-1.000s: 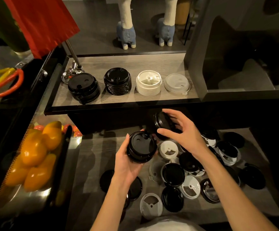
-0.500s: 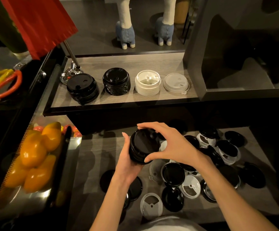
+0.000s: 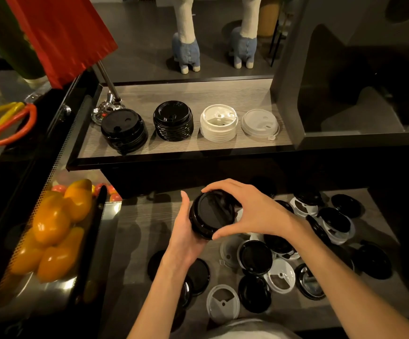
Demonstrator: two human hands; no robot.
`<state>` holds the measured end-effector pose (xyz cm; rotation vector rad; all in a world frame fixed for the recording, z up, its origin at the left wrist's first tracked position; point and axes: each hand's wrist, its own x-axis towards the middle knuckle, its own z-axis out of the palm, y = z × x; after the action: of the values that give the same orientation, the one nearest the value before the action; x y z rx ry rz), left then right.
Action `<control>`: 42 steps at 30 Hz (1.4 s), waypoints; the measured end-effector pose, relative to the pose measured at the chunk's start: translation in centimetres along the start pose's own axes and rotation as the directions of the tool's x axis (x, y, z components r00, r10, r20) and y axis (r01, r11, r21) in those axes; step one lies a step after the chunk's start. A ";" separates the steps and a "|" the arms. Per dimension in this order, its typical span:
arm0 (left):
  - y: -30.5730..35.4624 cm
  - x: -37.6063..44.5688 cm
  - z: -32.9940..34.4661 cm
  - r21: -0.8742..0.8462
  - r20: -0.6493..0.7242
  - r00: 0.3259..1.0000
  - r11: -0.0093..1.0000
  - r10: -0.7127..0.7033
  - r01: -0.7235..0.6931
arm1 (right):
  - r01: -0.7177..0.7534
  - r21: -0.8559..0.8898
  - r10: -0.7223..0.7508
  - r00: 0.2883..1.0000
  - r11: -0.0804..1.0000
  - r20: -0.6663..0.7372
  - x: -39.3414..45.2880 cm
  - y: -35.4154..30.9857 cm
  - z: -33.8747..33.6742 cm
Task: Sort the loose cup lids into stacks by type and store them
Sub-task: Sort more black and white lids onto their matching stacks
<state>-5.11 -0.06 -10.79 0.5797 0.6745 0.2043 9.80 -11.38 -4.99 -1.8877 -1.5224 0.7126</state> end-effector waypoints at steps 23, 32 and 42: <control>0.1 -0.4 1.5 0.026 -0.125 0.977 0.985 0.171 -0.169 | -0.166 0.253 0.249 0.906 0.953 -0.343 -1.0 -1.0 4.3; 0.2 -0.6 2.1 -0.063 -0.113 0.978 0.981 0.175 -0.183 | -0.188 0.167 0.240 0.887 0.968 -0.395 -0.6 -1.0 6.2; 1.8 -0.6 1.6 -0.063 -0.094 0.983 0.985 0.154 -0.161 | -0.219 0.149 0.246 0.950 0.964 -0.193 0.5 -0.9 3.5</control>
<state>-4.54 0.52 -8.47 0.5591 0.7053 0.4026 6.77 -10.35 -6.68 -1.9963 -1.1100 0.6708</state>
